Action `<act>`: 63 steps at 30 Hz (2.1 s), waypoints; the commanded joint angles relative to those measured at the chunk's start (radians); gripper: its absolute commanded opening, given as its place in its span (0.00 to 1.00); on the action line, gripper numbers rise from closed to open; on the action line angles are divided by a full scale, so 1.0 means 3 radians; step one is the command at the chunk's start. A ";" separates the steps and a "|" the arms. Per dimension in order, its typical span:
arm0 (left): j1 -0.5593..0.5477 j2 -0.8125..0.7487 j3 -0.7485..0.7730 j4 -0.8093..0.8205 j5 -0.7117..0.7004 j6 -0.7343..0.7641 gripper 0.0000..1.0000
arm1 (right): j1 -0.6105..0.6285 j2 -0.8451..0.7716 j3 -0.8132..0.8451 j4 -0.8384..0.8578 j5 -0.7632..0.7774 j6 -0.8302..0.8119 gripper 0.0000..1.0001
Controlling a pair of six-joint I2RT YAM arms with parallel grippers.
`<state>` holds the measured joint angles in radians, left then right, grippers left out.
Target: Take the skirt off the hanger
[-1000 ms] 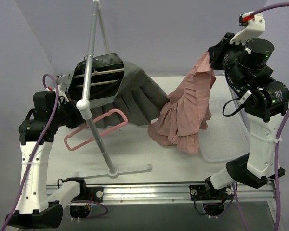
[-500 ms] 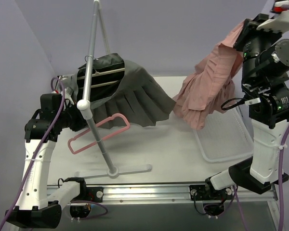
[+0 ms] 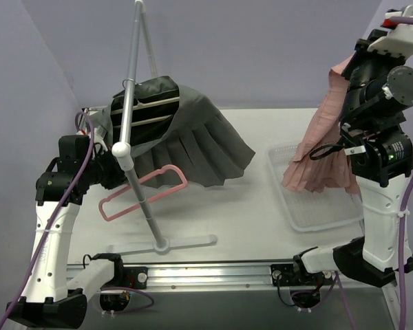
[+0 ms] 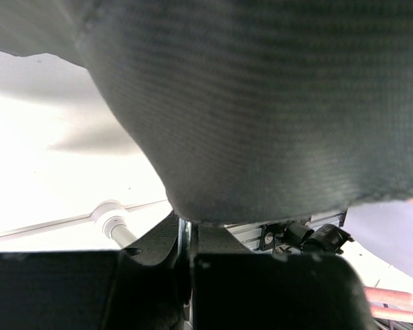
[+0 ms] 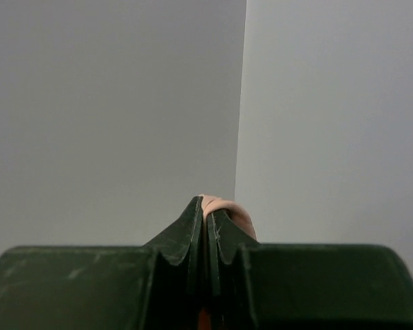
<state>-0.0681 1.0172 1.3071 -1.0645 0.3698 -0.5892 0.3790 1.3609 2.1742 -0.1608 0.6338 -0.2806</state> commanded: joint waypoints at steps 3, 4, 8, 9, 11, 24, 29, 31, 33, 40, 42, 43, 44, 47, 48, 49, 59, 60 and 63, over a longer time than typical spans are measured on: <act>-0.0044 -0.0041 -0.0011 0.0143 0.0097 0.0006 0.02 | -0.0026 -0.0471 -0.0824 0.0224 0.0178 0.0193 0.00; -0.0049 -0.0052 -0.0021 0.0148 0.0102 -0.0005 0.02 | -0.0026 -0.0557 -0.1033 0.0204 0.0193 0.0260 0.00; -0.0069 -0.0077 -0.0057 0.0158 0.0127 -0.0015 0.02 | -0.0051 -0.0772 -0.1570 0.0153 0.0204 0.0459 0.00; -0.0075 -0.0077 -0.0067 0.0153 0.0122 -0.0015 0.02 | -0.0057 -0.0798 -0.1643 0.0132 0.0209 0.0500 0.00; -0.0075 -0.0082 -0.0077 0.0143 0.0127 0.0000 0.02 | -0.0087 -0.0854 -0.1755 0.0091 0.0244 0.0607 0.00; -0.0116 -0.0077 -0.0077 0.0158 0.0153 -0.0020 0.02 | -0.0399 -0.0952 -0.1888 0.0055 0.0899 0.0179 0.00; -0.0131 -0.0047 -0.0031 0.0112 0.0143 0.0011 0.02 | -0.0654 -0.1029 -0.2205 0.0005 0.0634 0.0250 0.00; -0.0131 -0.0057 -0.0036 0.0107 0.0132 0.0006 0.02 | -0.0746 -0.0978 -0.2257 -0.0062 0.0541 0.0306 0.00; -0.0131 -0.0067 -0.0052 0.0107 0.0138 -0.0005 0.02 | -0.0762 -0.0972 -0.2374 -0.0042 0.0531 0.0332 0.00; -0.0131 -0.0103 -0.0072 0.0107 0.0127 -0.0015 0.02 | -0.0803 -0.0886 -0.2660 -0.0128 0.0408 0.0561 0.00; -0.0126 -0.0108 -0.0077 0.0097 0.0117 -0.0015 0.02 | -0.0854 -0.0896 -0.2793 -0.0134 0.0241 0.0704 0.00; -0.0131 -0.0113 -0.0087 0.0097 0.0122 -0.0015 0.02 | -0.0859 -0.0901 -0.2834 -0.0154 0.0174 0.0756 0.00; -0.0131 -0.0118 -0.0093 0.0102 0.0117 -0.0020 0.02 | -0.0859 -0.0896 -0.2870 -0.0185 0.0127 0.0822 0.00; -0.0131 -0.0123 -0.0118 0.0117 0.0117 -0.0040 0.02 | -0.0890 -0.0870 -0.2993 -0.0425 -0.0077 0.1261 0.00; -0.0126 -0.0123 -0.0118 0.0127 0.0117 -0.0051 0.02 | -0.0890 -0.0885 -0.3034 -0.0491 -0.0164 0.1379 0.00; -0.0126 -0.0123 -0.0118 0.0123 0.0117 -0.0046 0.02 | -0.0890 -0.0946 -0.3150 -0.0573 -0.0433 0.1537 0.00; -0.0131 -0.0082 -0.0006 -0.0092 -0.0179 0.0128 0.02 | -0.0900 -0.0891 -0.3683 -0.1570 -0.1288 0.2239 0.00; -0.0131 -0.0082 0.0004 -0.0092 -0.0205 0.0133 0.02 | -0.0900 -0.0850 -0.3704 -0.1601 -0.1365 0.2219 0.00; -0.0131 -0.0128 -0.0011 -0.0057 -0.0210 0.0103 0.02 | -0.0910 -0.0717 -0.3562 -0.1652 -0.1524 0.2091 0.00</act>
<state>-0.0998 0.9913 1.2739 -1.0664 0.3309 -0.5690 0.1165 1.1149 1.0729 -0.5804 0.2588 0.3370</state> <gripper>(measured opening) 0.053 0.002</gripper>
